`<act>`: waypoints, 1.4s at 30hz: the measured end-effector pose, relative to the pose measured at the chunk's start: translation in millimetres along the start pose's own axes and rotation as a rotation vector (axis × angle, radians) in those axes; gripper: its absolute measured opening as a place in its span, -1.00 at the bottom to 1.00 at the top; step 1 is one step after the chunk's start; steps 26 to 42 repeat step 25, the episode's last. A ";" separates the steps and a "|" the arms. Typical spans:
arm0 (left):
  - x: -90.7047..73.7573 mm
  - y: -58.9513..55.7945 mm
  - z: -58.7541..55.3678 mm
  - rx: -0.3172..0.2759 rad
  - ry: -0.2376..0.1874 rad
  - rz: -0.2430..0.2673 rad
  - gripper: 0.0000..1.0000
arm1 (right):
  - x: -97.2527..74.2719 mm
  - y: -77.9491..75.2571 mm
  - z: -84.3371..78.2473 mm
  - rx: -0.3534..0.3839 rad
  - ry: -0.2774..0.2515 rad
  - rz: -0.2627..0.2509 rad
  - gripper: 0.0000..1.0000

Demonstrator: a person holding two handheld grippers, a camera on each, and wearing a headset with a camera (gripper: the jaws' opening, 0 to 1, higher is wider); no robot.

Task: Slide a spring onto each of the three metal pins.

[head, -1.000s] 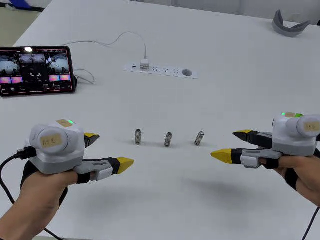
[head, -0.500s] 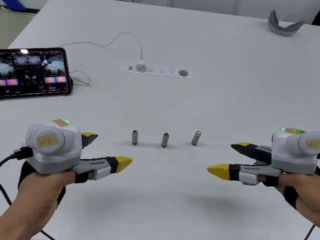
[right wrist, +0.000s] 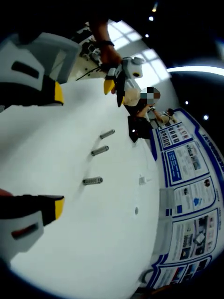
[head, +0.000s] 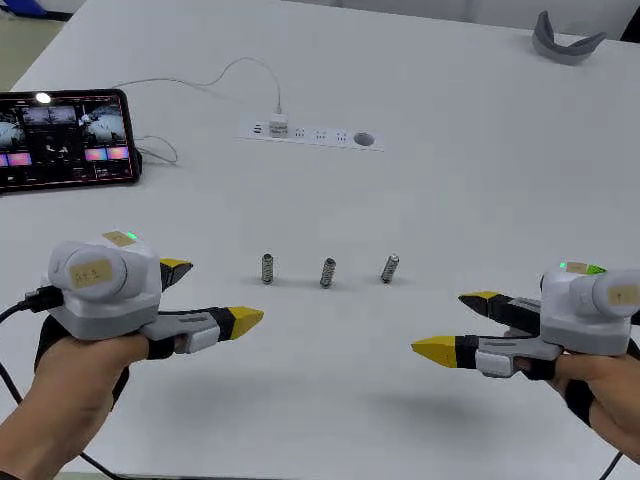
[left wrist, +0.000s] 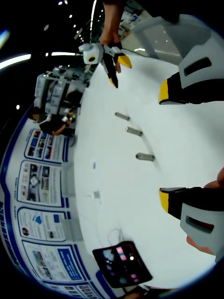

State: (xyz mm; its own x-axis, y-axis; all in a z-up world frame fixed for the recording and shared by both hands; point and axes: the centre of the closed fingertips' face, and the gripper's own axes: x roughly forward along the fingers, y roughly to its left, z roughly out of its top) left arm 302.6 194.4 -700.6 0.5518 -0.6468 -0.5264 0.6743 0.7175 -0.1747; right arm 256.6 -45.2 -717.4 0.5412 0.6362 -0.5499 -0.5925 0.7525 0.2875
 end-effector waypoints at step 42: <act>-1.0 -3.0 0.5 0.005 0.005 -0.036 0.43 | -1.0 0.0 -1.7 0.007 -0.004 0.000 0.64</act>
